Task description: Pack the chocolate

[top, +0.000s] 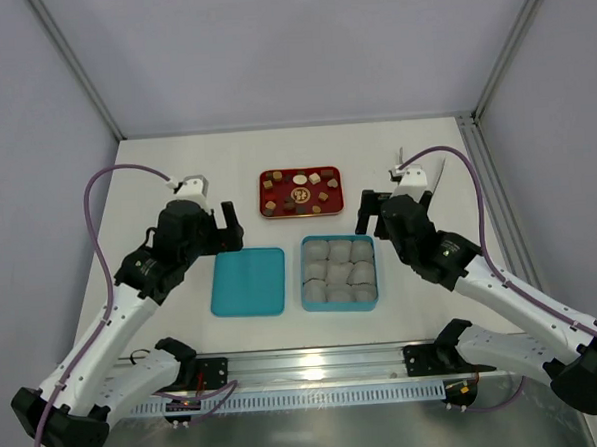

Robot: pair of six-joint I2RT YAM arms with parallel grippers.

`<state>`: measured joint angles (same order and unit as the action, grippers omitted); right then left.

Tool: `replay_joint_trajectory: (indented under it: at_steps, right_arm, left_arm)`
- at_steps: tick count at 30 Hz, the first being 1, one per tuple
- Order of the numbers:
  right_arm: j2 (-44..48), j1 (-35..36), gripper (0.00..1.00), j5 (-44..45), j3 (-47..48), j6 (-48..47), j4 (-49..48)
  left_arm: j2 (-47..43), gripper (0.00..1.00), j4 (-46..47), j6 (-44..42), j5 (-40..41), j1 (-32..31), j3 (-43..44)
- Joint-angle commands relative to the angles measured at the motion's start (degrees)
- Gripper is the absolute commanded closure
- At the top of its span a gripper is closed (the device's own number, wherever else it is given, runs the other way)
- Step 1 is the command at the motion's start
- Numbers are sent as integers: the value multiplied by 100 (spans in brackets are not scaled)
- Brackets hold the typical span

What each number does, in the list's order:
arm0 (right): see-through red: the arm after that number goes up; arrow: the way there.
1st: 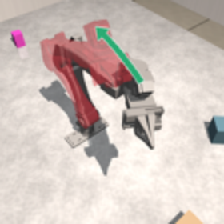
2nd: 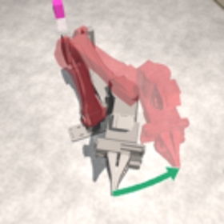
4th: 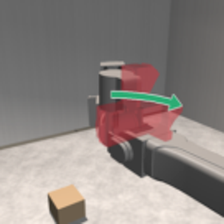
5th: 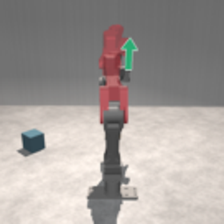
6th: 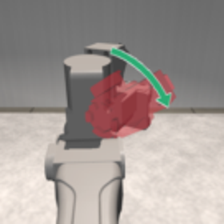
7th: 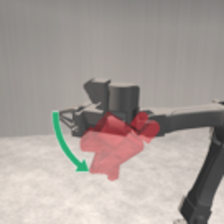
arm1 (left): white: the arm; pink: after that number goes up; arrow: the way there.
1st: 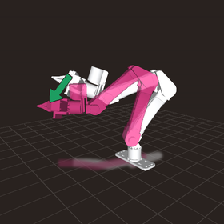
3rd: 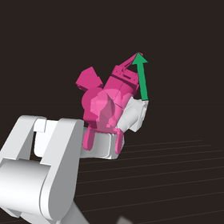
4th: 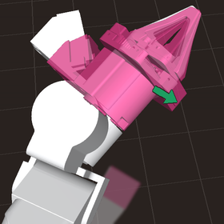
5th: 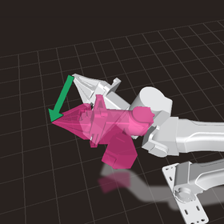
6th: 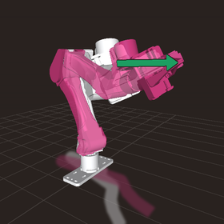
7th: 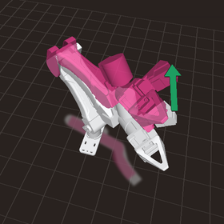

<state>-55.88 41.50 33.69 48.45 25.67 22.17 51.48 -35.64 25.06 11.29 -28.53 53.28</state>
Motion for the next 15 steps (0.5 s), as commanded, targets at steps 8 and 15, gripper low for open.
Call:
replay_joint_trajectory:
  at_steps: [8, 15]
  right_arm:
    - [-441, -220, 0, -142, 780, -273, 419]
    - [-1353, -2310, 0, -1714, 1324, -651, 445]
  left_arm:
    - [55, 0, 22, -54, -215, -21, 254]
    - [55, 0, 13, -80, -443, -21, 288]
